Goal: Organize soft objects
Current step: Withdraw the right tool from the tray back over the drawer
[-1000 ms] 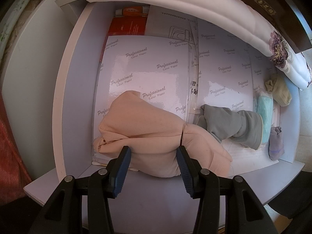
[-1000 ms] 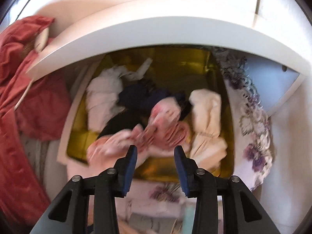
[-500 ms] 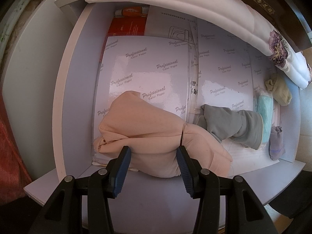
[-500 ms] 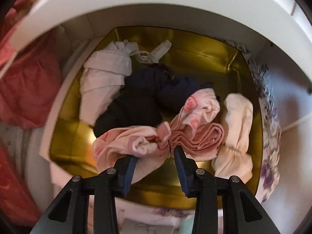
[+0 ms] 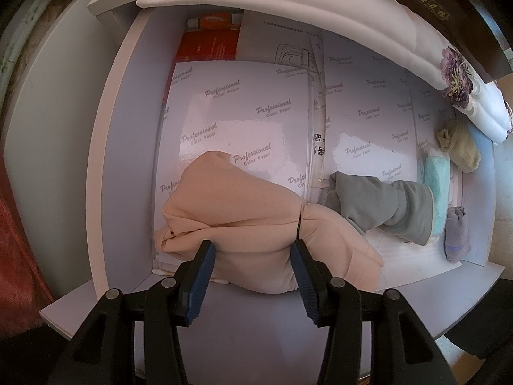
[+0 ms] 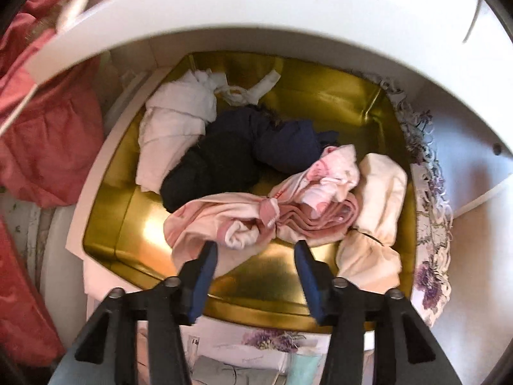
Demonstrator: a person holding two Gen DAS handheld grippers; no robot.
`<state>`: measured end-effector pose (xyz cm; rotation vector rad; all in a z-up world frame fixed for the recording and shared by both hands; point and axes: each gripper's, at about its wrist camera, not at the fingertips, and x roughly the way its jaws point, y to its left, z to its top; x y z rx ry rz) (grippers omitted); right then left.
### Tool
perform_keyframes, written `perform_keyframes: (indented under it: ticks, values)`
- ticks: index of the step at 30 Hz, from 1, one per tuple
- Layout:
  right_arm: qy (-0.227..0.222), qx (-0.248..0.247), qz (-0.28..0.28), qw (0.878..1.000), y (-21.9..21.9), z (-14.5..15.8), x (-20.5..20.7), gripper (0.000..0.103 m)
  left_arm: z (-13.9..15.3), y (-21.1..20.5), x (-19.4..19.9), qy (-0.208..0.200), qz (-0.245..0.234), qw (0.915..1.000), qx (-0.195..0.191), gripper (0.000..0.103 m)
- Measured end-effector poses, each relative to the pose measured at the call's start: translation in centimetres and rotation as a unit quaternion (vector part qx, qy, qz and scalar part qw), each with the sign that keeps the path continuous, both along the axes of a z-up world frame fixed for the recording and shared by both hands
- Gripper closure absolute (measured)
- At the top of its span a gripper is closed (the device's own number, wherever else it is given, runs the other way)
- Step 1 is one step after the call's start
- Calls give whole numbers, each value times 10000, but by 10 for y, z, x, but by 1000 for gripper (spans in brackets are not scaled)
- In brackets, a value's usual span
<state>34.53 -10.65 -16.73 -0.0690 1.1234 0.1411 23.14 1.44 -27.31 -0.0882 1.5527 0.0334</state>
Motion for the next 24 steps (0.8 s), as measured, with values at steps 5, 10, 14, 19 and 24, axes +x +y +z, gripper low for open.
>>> perform_keyframes:
  ticks: [5,10,14,19,24]
  values:
    - [-149,130,-32,9998,-9,15,-19,49,0,0,0,-1,-2,10000,2,53]
    - [-270,182,-86,9994,-21,26,-42,49,0,0,0,-4,-4,10000,3,53]
    - [-329,233,-154,9991,-33,32,-61,47,0,0,0,-6,-8,10000,9,53]
    - [-315,223,-202,9991,-49,31,-85,45,0,0,0,-5,-4,10000,9,53]
    - [24,190,-396,9990,-67,5,-110,39,0,0,0,-6,3,10000,8,53]
